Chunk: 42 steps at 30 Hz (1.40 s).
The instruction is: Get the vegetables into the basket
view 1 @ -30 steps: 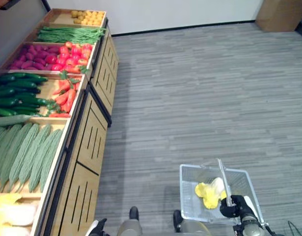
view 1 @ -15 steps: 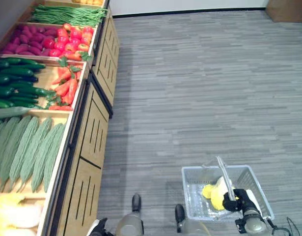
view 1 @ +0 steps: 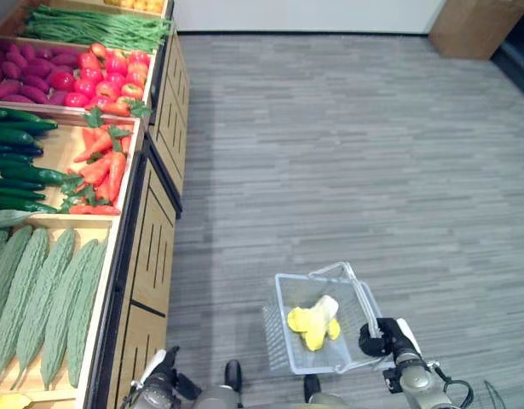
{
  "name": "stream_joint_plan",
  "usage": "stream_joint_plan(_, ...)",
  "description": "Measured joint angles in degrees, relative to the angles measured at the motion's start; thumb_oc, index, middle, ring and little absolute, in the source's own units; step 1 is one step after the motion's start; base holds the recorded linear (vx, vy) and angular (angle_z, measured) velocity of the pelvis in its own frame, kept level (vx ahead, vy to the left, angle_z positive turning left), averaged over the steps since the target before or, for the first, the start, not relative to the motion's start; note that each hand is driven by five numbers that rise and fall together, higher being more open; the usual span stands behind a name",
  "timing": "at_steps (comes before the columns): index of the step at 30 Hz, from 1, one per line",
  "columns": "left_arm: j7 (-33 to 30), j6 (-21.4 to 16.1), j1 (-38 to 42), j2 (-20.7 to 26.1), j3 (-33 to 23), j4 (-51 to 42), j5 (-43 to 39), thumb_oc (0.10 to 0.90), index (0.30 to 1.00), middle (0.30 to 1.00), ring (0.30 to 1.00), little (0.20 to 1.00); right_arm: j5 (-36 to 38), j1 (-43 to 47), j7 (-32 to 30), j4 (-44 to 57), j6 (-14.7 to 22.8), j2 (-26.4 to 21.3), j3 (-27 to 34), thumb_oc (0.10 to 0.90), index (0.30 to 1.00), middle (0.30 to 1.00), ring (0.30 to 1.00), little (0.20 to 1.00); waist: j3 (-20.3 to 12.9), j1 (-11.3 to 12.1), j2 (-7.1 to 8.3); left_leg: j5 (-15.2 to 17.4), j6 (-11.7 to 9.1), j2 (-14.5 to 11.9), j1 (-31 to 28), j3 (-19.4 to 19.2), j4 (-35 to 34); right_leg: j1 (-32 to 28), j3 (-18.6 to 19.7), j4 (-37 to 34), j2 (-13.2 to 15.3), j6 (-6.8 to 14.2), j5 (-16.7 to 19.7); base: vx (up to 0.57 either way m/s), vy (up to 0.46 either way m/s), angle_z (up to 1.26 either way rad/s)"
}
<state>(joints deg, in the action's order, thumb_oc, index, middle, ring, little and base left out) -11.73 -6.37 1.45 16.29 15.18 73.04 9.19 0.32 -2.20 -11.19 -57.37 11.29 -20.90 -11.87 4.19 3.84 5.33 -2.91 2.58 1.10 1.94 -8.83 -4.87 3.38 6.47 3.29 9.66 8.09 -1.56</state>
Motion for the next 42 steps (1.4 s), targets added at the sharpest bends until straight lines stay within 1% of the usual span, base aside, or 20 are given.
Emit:
stream_joint_plan(7,0.60,0.67,-1.16,0.06,1.22,1.36,1.07,0.900,1.000,1.000,1.000,1.000,-0.14,-0.60,0.00,-0.46,-0.06,0.24,-0.02,0.400,0.300,0.300,0.300,0.300,-0.92,-0.09,-0.21,-0.25,0.59,0.97,1.82,-1.24,-0.45,4.37,1.61,3.08,0.41,1.32,1.45,0.00,0.077,-0.12)
stream_joint_plan(9,0.61,0.69,-0.40,-0.03,1.26,1.33,1.04,0.900,1.000,1.000,1.000,1.000,-0.14,0.93,-0.16,-0.66,-0.40,0.17,-0.23,0.400,0.300,0.300,0.300,0.300,0.29,-0.02,-1.08,-0.13,0.87,1.19,2.58,-1.42,-0.16,8.74,1.60,9.95,-0.34,1.21,2.10,0.02,0.137,-0.22)
stream_joint_plan(10,0.57,0.70,0.04,-0.01,1.55,1.27,1.03,0.900,1.000,1.000,1.000,1.000,-0.09,1.97,-0.26,-0.61,-0.51,0.02,-0.34,0.400,0.300,0.300,0.300,0.300,1.18,-0.36,-2.45,-0.45,1.69,0.71,2.48,-1.45,-0.02,11.59,1.16,14.87,-0.80,1.38,3.50,0.10,0.112,-0.10)
stream_joint_plan(12,0.49,0.63,0.80,0.52,1.66,0.77,0.99,0.900,1.000,1.000,1.000,1.000,0.08,2.59,-0.61,-0.24,-0.66,-0.34,-0.87,0.400,0.300,0.300,0.300,0.300,3.75,-0.91,-3.57,-0.81,3.30,1.34,0.49,-0.52,-0.40,15.65,0.97,24.76,-0.80,1.55,3.24,0.16,0.056,0.08)
stream_joint_plan(13,0.49,0.70,0.99,0.61,1.62,1.05,0.95,0.900,1.000,1.000,1.000,1.000,0.10,2.66,-1.08,0.33,-0.66,-0.64,-0.87,0.400,0.300,0.300,0.300,0.300,4.41,-2.04,-4.26,-0.64,4.07,1.43,0.35,0.47,-0.23,17.74,0.58,24.79,-1.46,1.55,2.25,0.15,-0.008,0.28)
stream_joint_plan(16,0.54,0.89,1.86,0.16,1.43,1.12,1.02,0.900,1.000,1.000,1.000,1.000,0.06,2.04,-1.15,2.83,-0.69,-0.69,-1.01,0.400,0.300,0.300,0.300,0.300,6.62,-3.66,-4.13,-0.95,4.53,2.31,-0.09,1.61,0.43,17.57,-1.33,13.64,-2.29,1.50,2.40,0.21,-0.103,0.27)
stream_joint_plan(17,0.43,1.07,2.13,-0.34,1.01,1.91,1.01,0.900,1.000,1.000,1.000,1.000,0.04,1.91,-1.15,3.33,-0.81,-0.84,-1.08,0.400,0.300,0.300,0.300,0.300,6.87,-3.72,-4.09,-0.55,4.14,2.51,-0.19,1.71,0.75,17.38,-1.20,10.69,-2.59,1.69,3.22,0.14,-0.085,0.29)
stream_joint_plan(18,0.51,1.21,2.46,-0.61,0.90,3.25,1.05,0.900,1.000,1.000,1.000,1.000,0.02,1.88,-1.14,4.14,-1.01,-0.83,-1.62,0.400,0.300,0.300,0.300,0.300,7.18,-4.04,-4.05,0.14,3.57,2.70,-0.54,2.37,1.14,16.17,-0.68,3.74,-2.79,1.30,4.43,0.22,-0.146,0.24)
stream_joint_plan(20,0.53,1.47,1.85,-0.78,0.88,3.69,1.05,0.900,1.000,1.000,1.000,1.000,-0.06,1.56,-1.03,4.93,-1.01,-0.82,-2.24,0.400,0.300,0.300,0.300,0.300,7.42,-4.47,-3.95,0.07,3.79,2.95,-1.76,3.02,0.92,14.70,-0.84,-0.78,-2.56,0.71,6.65,0.22,-0.169,0.35)
stream_joint_plan(23,0.51,1.48,0.86,-1.09,0.21,3.57,1.07,0.900,1.000,1.000,1.000,1.000,-0.50,1.41,-0.42,5.04,-1.03,-0.64,-2.29,0.400,0.300,0.300,0.300,0.300,7.86,-4.63,-3.08,2.50,1.35,3.11,-4.67,5.21,1.35,12.01,-1.96,-2.25,-1.57,0.82,8.46,0.25,-0.268,0.38)
stream_joint_plan(24,0.44,1.67,0.56,-1.57,-0.34,3.60,1.04,0.900,1.000,1.000,1.000,1.000,-0.49,1.55,-0.39,4.77,-1.10,-0.66,-2.22,0.400,0.300,0.300,0.300,0.300,7.84,-4.52,-3.27,3.05,0.48,2.59,-6.02,6.10,0.84,11.70,-2.96,-0.86,-1.84,-0.41,10.20,0.22,-0.258,0.56)
stream_joint_plan(25,0.46,1.76,-0.52,-2.26,-0.34,3.31,1.05,0.900,1.000,1.000,1.000,1.000,-0.49,1.09,-0.12,4.67,-1.24,-0.75,-2.15,0.400,0.300,0.300,0.300,0.300,6.91,-4.91,-4.96,4.23,-1.35,-0.21,-7.48,7.77,0.89,10.33,-5.42,0.42,-3.78,-2.29,11.36,0.21,-0.275,0.50)
stream_joint_plan(26,0.64,1.74,-1.71,-2.54,-0.24,2.69,1.04,0.900,1.000,1.000,1.000,1.000,-0.49,0.91,0.13,4.74,-1.24,-0.78,-2.20,0.400,0.300,0.300,0.300,0.300,6.12,-4.38,-6.06,4.62,-2.64,-3.00,-8.84,7.99,1.54,8.39,-6.91,0.25,-6.62,-5.03,10.34,0.17,-0.261,0.37)
stream_joint_plan(27,0.65,1.72,-2.33,-2.67,-0.32,2.31,1.04,0.900,1.000,1.000,1.000,1.000,-0.46,1.47,0.12,4.85,-1.23,-0.92,-2.10,0.400,0.300,0.300,0.300,0.300,6.03,-4.24,-6.28,4.46,-2.87,-4.43,-8.77,7.85,2.72,7.64,-7.42,0.13,-7.98,-6.14,9.68,0.17,-0.261,0.05)
stream_joint_plan(30,0.58,1.83,-1.65,-2.95,-0.13,2.21,1.20,0.900,1.000,1.000,1.000,1.000,-0.47,1.36,0.18,6.24,-1.14,-2.70,-1.95,0.400,0.300,0.300,0.300,0.300,5.63,-4.41,-6.41,4.26,-3.64,-6.93,-8.25,9.64,5.78,5.82,-9.58,0.41,-9.95,-8.03,7.96,0.15,-0.233,0.17)
stream_joint_plan(32,0.54,1.87,-1.70,-2.86,-0.17,2.37,1.57,0.900,1.000,1.000,1.000,1.000,-0.46,1.25,0.18,6.91,-0.95,-4.97,-1.89,0.400,0.300,0.300,0.300,0.300,4.65,-4.71,-7.20,3.50,-4.71,-8.64,-8.44,10.21,6.22,5.54,-10.31,1.55,-11.58,-8.94,5.83,0.12,-0.242,0.14)
stream_joint_plan(37,0.37,2.22,-0.10,-2.62,-0.09,2.15,1.58,0.900,1.000,1.000,1.000,1.000,-0.46,0.64,0.10,8.13,-0.93,-7.62,-1.88,0.400,0.300,0.300,0.300,0.300,4.45,-5.04,-7.39,0.57,-8.78,-9.74,-6.54,11.59,8.03,5.57,-11.42,2.10,-12.37,-9.92,4.34,0.05,-0.192,0.14)
stream_joint_plan(38,-0.10,2.22,1.00,-2.51,-0.11,2.10,1.54,0.900,1.000,1.000,1.000,1.000,-0.44,-0.48,-0.21,8.13,-0.93,-7.71,-1.81,0.400,0.300,0.300,0.300,0.300,4.26,-5.30,-7.22,0.56,-9.17,-9.69,-4.12,11.54,11.31,5.41,-13.01,1.40,-12.00,-9.43,3.77,0.05,-0.105,0.45)
stream_joint_plan(41,-0.18,2.23,1.36,-2.54,-0.03,1.10,1.53,0.900,1.000,1.000,1.000,1.000,-0.35,-1.90,-0.18,8.07,-0.95,-7.50,-1.89,0.400,0.300,0.300,0.300,0.300,4.23,-5.24,-7.27,0.60,-9.63,-10.05,-2.84,10.66,13.50,5.10,-13.70,1.86,-12.10,-10.99,2.98,0.07,-0.029,0.25)
stream_joint_plan(42,-0.18,2.24,1.49,-2.51,0.17,1.07,1.56,0.900,1.000,1.000,1.000,1.000,-0.20,-2.60,-0.27,8.19,-0.95,-7.49,-1.66,0.400,0.300,0.300,0.300,0.300,4.53,-5.15,-6.79,1.14,-10.62,-10.11,-2.56,10.27,13.39,4.45,-14.11,1.20,-11.98,-11.17,2.83,0.09,0.016,0.26)
